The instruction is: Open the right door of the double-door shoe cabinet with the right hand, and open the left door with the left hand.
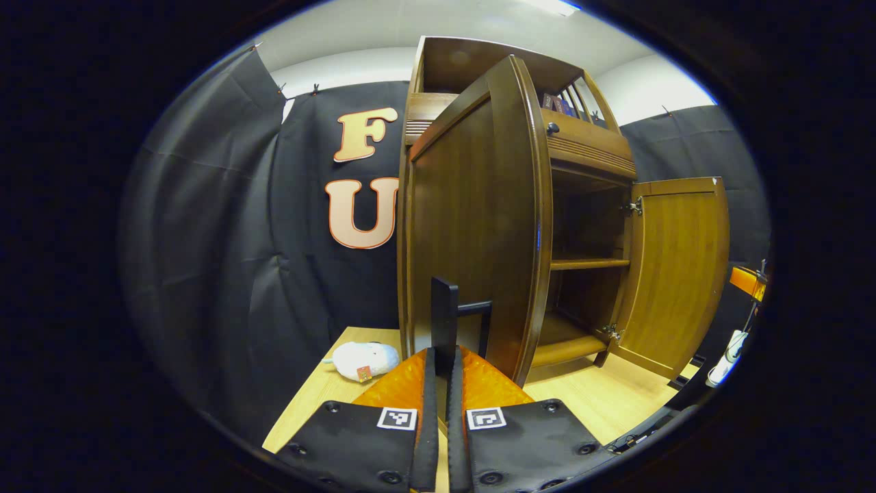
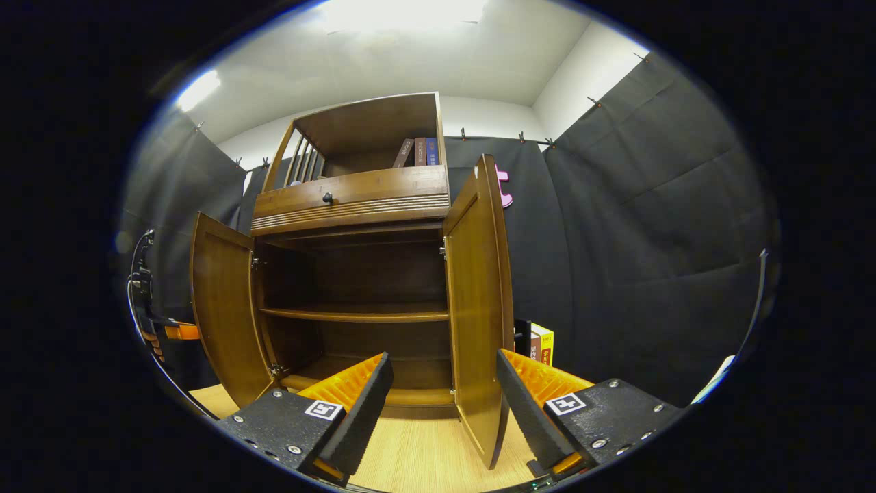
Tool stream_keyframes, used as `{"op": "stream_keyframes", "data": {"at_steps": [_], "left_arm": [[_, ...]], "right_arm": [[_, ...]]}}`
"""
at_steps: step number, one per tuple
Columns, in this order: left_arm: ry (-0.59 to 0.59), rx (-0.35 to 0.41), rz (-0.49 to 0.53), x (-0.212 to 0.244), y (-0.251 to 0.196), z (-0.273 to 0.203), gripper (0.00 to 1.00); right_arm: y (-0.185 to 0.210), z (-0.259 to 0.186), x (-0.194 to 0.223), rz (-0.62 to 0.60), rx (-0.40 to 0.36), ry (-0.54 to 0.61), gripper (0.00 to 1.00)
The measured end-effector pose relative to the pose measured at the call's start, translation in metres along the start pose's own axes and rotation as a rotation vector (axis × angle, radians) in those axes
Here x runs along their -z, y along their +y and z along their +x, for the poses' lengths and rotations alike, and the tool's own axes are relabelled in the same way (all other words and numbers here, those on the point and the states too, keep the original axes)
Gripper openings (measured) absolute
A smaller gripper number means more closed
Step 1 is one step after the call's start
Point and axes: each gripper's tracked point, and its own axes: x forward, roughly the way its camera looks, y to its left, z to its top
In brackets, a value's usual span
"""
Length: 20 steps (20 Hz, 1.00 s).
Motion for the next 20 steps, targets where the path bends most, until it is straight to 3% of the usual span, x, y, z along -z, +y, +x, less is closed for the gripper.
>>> {"op": "stream_keyframes", "data": {"at_steps": [3,4,6,18,20], "left_arm": [[-0.009,-0.003,-0.011,-0.001,0.013,-0.007,0.16],[-0.012,-0.003,-0.018,-0.001,0.016,-0.007,0.12],[-0.006,-0.035,-0.008,-0.002,0.032,-0.008,0.03],[-0.047,-0.118,0.001,-0.003,0.097,-0.042,0.1],[-0.059,-0.124,-0.006,-0.006,0.101,-0.052,0.06]], "right_arm": [[0.011,0.003,0.001,0.001,-0.008,0.004,0.99],[0.013,0.004,0.003,-0.004,-0.008,0.006,0.93],[0.022,0.005,0.002,-0.004,-0.015,0.005,0.93],[0.07,0.029,0.007,-0.002,-0.062,0.021,0.92],[0.077,0.03,0.008,-0.002,-0.077,0.03,0.92]]}}
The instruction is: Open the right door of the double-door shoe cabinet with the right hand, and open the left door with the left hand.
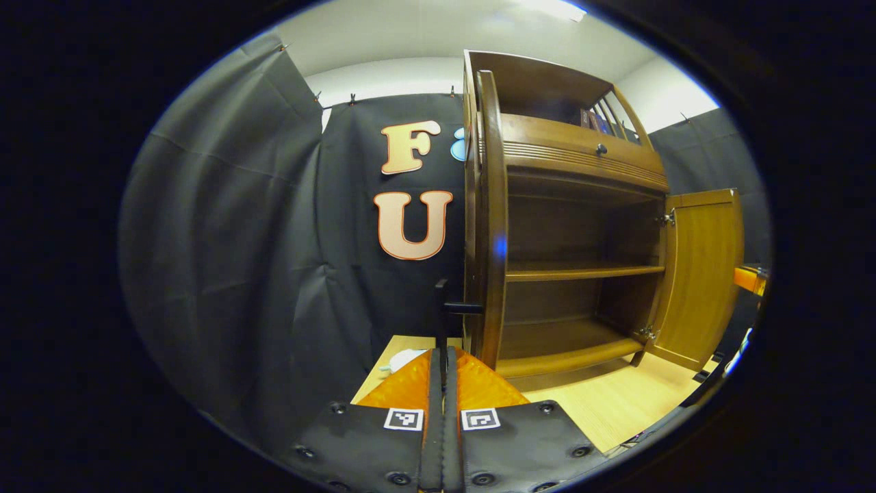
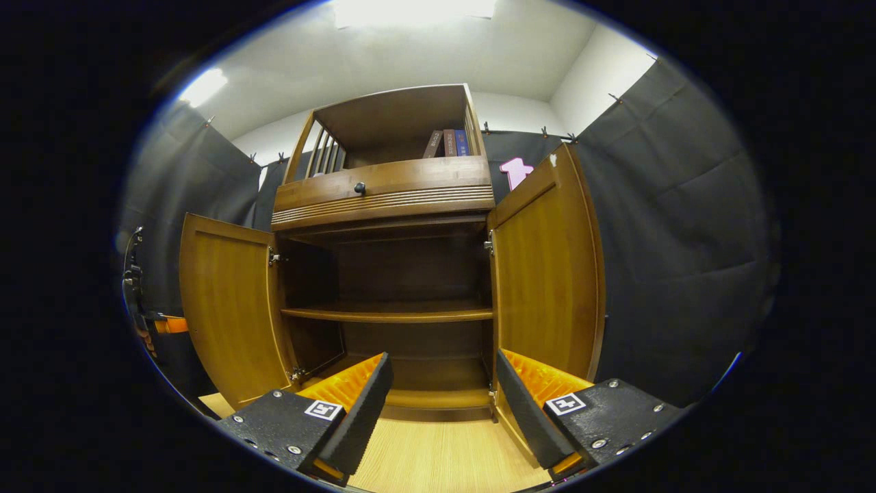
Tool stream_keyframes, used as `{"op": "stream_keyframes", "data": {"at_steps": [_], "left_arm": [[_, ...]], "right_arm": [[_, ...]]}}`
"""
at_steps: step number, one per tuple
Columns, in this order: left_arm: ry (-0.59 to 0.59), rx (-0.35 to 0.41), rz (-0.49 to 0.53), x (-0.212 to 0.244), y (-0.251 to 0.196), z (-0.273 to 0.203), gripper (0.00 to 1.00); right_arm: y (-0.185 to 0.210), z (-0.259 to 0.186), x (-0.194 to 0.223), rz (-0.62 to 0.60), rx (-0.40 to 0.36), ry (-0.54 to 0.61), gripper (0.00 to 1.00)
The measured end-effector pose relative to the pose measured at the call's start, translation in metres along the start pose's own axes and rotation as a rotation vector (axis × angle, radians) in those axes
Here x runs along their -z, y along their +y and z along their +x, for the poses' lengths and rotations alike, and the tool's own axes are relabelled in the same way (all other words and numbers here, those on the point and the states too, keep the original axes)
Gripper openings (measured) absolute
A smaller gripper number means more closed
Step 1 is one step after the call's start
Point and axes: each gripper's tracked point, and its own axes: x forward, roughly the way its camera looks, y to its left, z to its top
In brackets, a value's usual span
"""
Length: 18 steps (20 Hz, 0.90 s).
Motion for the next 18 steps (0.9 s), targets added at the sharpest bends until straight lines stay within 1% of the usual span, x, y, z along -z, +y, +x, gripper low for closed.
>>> {"op": "stream_keyframes", "data": {"at_steps": [1,2,5,6,7,8,9,13,14,15,16,18], "left_arm": [[-0.007,-0.012,0.009,-0.002,0.003,-0.004,0.07],[-0.01,-0.02,0.016,-0.004,0.003,-0.009,0.06],[-0.002,-0.033,0.009,-0.005,0.001,-0.021,0.07],[0.011,-0.038,-0.001,-0.004,-0.001,-0.026,0.07],[0.012,-0.045,-0.007,-0.005,-0.004,-0.031,0.07],[0.008,-0.053,-0.003,-0.009,-0.007,-0.035,0.03],[0.004,-0.061,0.005,-0.012,-0.011,-0.04,0.07],[-0.037,-0.081,0.01,-0.039,-0.032,-0.048,0.07],[-0.05,-0.086,0.008,-0.049,-0.044,-0.043,0.07],[-0.056,-0.091,0.016,-0.054,-0.05,-0.043,0.04],[-0.062,-0.094,0.025,-0.059,-0.057,-0.043,0.07],[-0.071,-0.089,0.034,-0.07,-0.072,-0.04,0.07]], "right_arm": [[0.003,0.0,0.0,-0.001,-0.006,0.0,0.99],[0.004,0.0,-0.001,-0.003,-0.01,0.0,0.92],[0.002,0.0,-0.001,0.0,-0.013,0.003,0.93],[0.002,0.001,-0.001,0.001,-0.015,0.007,0.99],[0.001,0.0,-0.001,0.0,-0.016,0.013,0.93],[0.0,0.0,-0.001,-0.003,-0.018,0.017,0.93],[-0.002,0.001,-0.003,-0.006,-0.017,0.018,0.93],[-0.007,0.005,-0.011,-0.027,-0.019,0.021,0.93],[-0.008,0.006,-0.013,-0.032,-0.021,0.022,0.93],[-0.007,0.008,-0.014,-0.036,-0.025,0.025,0.93],[-0.006,0.01,-0.017,-0.037,-0.031,0.027,0.93],[-0.005,0.016,-0.024,-0.043,-0.039,0.031,0.93]]}}
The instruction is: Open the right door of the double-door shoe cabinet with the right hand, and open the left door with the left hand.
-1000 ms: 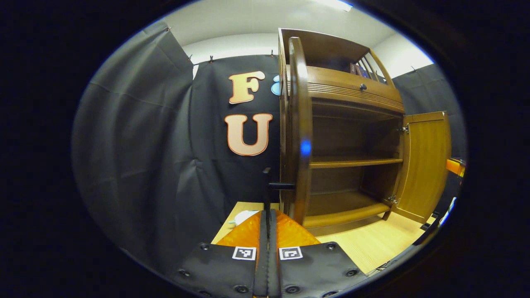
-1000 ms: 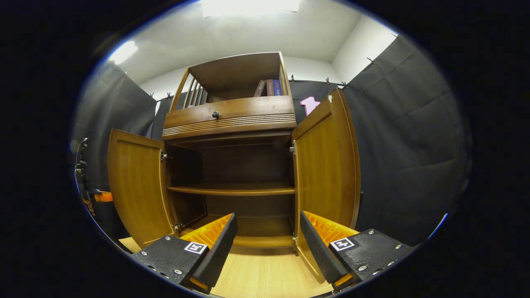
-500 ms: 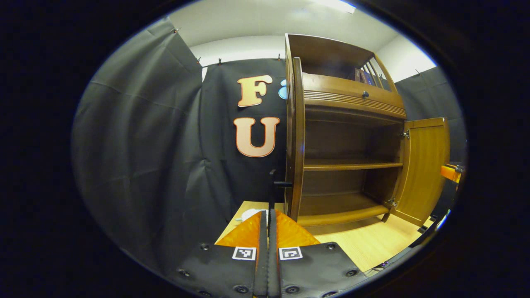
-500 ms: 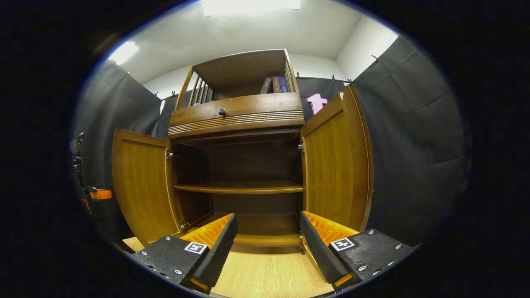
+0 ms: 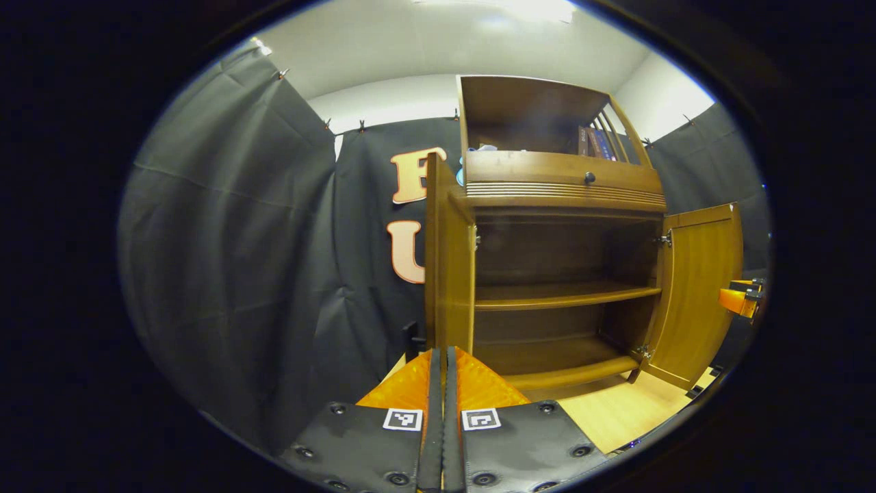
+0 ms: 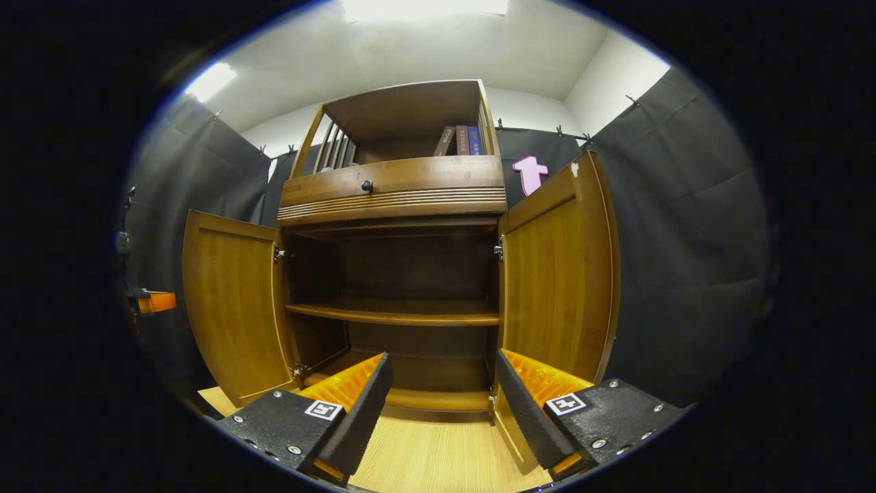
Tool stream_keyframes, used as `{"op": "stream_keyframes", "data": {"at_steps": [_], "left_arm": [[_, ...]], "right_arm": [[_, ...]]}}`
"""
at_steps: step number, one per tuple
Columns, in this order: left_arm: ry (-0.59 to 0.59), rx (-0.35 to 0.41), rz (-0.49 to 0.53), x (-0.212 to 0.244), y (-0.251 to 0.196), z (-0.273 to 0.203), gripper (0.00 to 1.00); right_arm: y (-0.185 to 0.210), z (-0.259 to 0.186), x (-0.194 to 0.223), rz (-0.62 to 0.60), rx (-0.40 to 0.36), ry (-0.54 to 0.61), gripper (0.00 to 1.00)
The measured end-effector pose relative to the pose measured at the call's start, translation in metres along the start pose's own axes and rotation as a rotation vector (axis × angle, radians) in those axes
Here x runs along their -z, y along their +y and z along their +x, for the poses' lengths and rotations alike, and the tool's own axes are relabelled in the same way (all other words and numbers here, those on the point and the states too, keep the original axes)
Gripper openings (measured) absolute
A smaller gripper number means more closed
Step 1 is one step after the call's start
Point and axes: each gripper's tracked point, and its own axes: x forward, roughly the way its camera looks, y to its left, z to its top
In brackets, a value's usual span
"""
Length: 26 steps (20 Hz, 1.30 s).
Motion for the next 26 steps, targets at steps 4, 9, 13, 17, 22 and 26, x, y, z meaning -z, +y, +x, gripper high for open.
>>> {"op": "stream_keyframes", "data": {"at_steps": [4,9,13,17,22,26], "left_arm": [[-0.009,0.042,-0.019,-0.01,-0.028,0.009,0.22],[-0.018,0.088,-0.045,-0.033,-0.064,0.031,0.51],[-0.042,0.092,-0.052,-0.052,-0.071,0.042,0.74],[-0.06,0.105,-0.064,-0.061,-0.077,0.043,0.81],[-0.058,0.086,-0.02,-0.066,-0.078,0.051,0.99],[-0.056,0.109,-0.013,-0.067,-0.085,0.048,0.99]], "right_arm": [[-0.004,0.012,-0.013,-0.022,0.0,-0.001,0.93],[-0.012,0.022,-0.027,-0.024,0.012,-0.008,0.93],[-0.018,0.028,-0.042,-0.035,0.023,-0.025,0.99],[-0.024,0.028,-0.055,-0.037,0.031,-0.047,0.93],[-0.032,0.026,-0.055,-0.055,0.049,-0.048,0.93],[-0.032,0.023,-0.055,-0.042,0.055,-0.043,0.93]]}}
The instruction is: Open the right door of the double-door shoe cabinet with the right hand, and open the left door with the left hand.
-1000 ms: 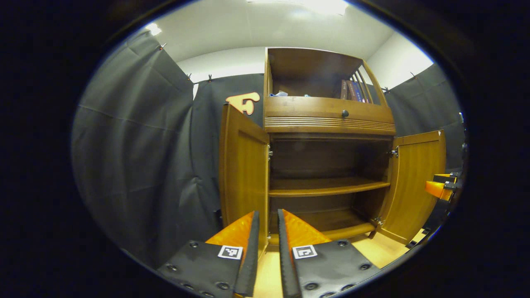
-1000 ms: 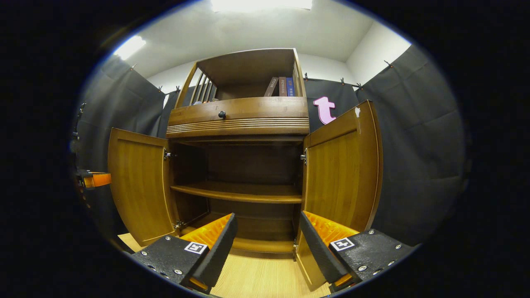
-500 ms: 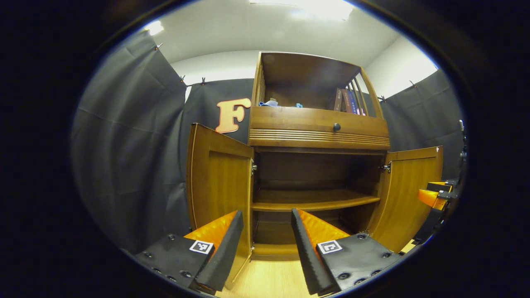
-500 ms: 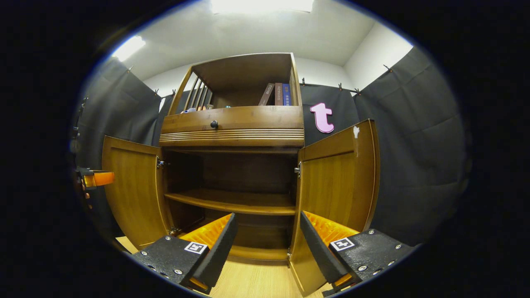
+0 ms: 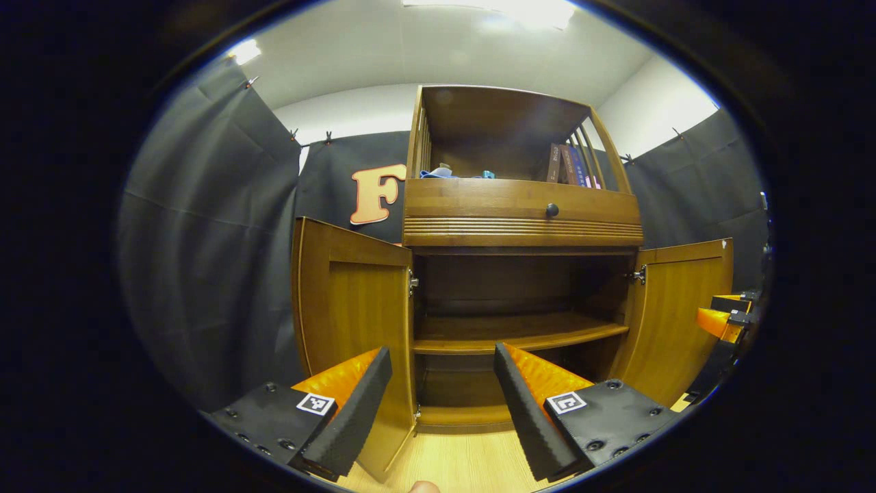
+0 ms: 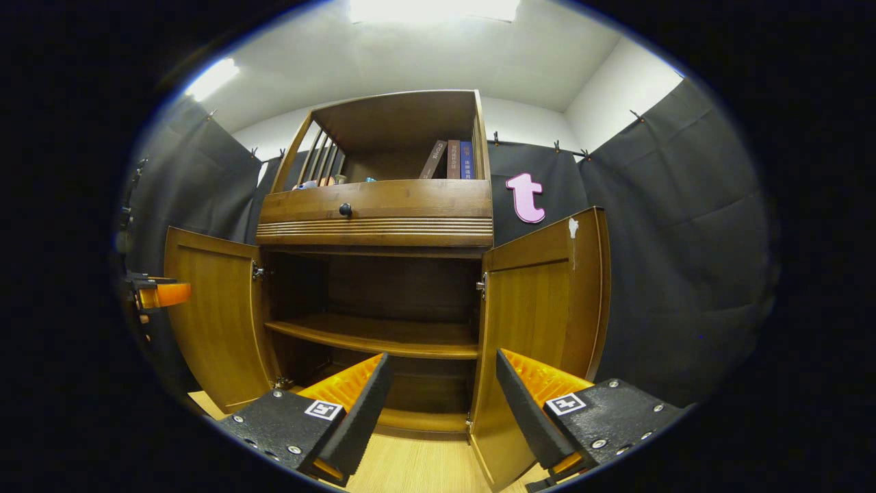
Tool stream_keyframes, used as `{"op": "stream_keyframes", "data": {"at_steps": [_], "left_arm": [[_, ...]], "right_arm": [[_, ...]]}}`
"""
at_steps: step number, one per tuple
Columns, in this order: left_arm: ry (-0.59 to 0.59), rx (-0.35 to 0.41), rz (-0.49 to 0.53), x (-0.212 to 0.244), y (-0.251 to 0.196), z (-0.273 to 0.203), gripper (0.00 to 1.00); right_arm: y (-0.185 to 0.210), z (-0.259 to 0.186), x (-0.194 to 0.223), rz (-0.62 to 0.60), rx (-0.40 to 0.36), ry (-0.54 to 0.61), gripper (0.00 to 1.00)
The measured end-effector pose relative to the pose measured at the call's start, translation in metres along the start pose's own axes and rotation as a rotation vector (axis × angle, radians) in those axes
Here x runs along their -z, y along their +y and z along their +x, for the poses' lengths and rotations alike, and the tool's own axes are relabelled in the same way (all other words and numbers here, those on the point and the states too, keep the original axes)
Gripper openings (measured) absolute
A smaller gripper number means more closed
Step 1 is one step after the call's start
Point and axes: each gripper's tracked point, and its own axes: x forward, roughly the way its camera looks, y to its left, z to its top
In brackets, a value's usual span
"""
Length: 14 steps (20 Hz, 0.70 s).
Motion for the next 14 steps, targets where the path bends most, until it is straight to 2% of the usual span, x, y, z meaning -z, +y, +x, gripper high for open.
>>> {"op": "stream_keyframes", "data": {"at_steps": [8,14], "left_arm": [[0.021,0.012,0.048,0.012,-0.004,-0.001,0.98],[0.015,-0.031,0.011,0.003,0.003,-0.002,0.99]], "right_arm": [[0.003,-0.01,0.014,-0.002,0.016,0.023,0.93],[0.015,-0.008,0.003,-0.008,-0.043,0.006,0.92]]}}
